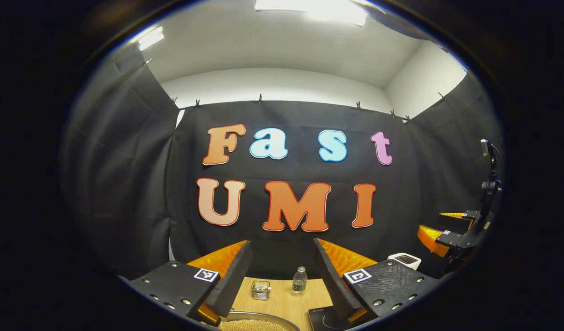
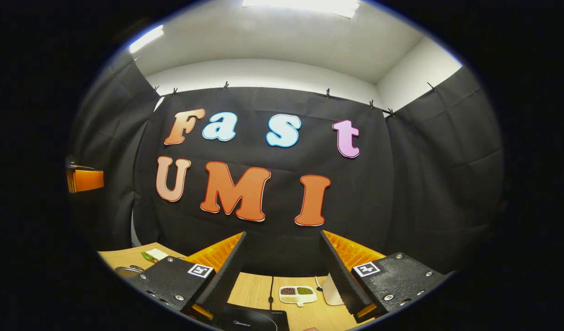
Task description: First push the handle of the pot to place it horizontally, then grasp the pot with both hands and set it on the induction cooktop.
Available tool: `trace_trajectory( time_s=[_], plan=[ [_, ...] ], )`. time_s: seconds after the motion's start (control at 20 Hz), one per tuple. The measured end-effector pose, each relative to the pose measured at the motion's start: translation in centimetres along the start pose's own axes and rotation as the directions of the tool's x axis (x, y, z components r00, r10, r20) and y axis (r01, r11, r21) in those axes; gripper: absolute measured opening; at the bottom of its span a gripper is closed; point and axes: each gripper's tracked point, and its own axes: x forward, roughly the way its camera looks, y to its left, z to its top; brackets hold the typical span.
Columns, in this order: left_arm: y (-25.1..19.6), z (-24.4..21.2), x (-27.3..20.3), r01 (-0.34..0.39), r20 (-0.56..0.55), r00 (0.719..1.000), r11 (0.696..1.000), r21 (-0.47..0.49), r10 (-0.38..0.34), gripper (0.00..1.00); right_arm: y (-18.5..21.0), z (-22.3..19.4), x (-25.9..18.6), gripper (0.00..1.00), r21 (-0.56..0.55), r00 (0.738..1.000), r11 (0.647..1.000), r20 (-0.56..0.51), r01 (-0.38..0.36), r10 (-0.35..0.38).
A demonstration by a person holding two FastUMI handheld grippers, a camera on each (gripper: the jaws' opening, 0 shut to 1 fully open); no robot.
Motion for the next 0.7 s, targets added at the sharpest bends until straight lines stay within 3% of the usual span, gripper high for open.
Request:
trace_trajectory(
  time_s=[0.1,0.45,0.6,0.7],
  plan=[
    [-1.0,-1.2,0.0,0.023,-0.038,0.999,1.000,0.013,-0.023,0.87,-0.3,-0.1,-0.1,0.95,-0.003,1.000,1.000,0.001,0.004,-0.004],
    [-3.0,-7.6,0.1,0.098,-0.223,0.971,0.995,0.025,-0.090,0.11,-1.4,-1.0,0.0,0.95,0.011,1.000,1.000,-0.018,0.021,-0.021],
    [-2.5,-11.7,-0.5,0.104,-0.345,0.935,0.994,0.046,-0.082,0.02,-2.2,-1.6,-0.1,0.95,0.013,0.999,0.999,-0.029,0.035,-0.035],
    [-2.9,-15.0,-1.7,0.152,-0.460,0.881,0.987,0.054,-0.111,0.02,-2.6,-1.9,-0.1,0.95,0.015,0.998,0.999,-0.031,0.046,-0.045]
  ],
)
